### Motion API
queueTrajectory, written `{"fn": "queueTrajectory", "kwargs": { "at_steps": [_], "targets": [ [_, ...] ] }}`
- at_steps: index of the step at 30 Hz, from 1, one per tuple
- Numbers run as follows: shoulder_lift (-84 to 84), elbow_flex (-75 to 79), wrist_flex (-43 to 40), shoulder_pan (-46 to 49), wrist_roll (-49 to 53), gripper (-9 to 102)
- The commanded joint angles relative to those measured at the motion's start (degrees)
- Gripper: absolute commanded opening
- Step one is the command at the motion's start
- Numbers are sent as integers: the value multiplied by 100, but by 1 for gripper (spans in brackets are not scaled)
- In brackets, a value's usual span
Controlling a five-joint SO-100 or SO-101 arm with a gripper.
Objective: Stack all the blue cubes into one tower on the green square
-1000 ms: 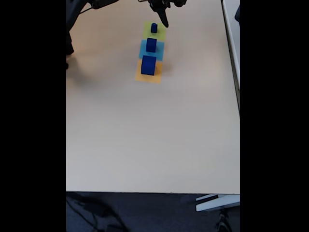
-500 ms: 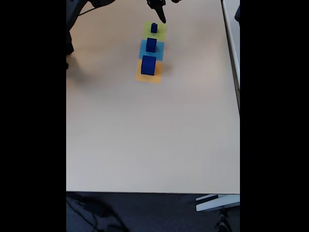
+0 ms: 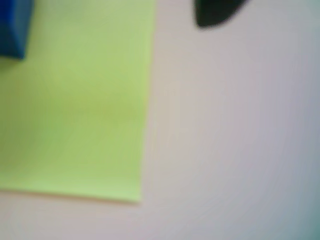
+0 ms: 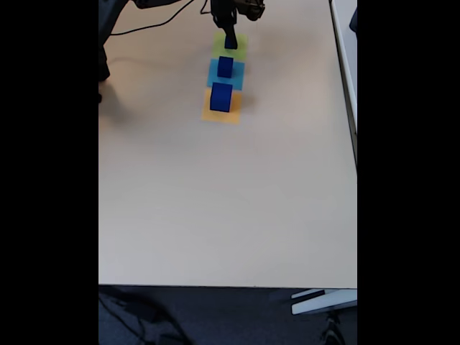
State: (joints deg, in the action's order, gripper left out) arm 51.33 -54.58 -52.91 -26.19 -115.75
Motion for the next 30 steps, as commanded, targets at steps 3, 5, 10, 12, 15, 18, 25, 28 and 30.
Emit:
{"fn": "queueTrajectory", "kwargs": {
  "at_steps": [3, 5, 10, 12, 15, 18, 25, 28, 30],
  "targets": [
    [958, 62, -264, 79, 229, 40],
    [1037, 79, -360, 88, 264, 40],
    [993, 396, -817, 97, 246, 39],
    [958, 431, -949, 114, 246, 39],
    [861, 598, -1204, 141, 229, 39],
    [817, 712, -1354, 185, 246, 39],
    [422, 1099, -1371, 272, 334, 39],
    [264, 1160, -1345, 272, 281, 39],
    [185, 1230, -1354, 246, 211, 39]
  ]
}}
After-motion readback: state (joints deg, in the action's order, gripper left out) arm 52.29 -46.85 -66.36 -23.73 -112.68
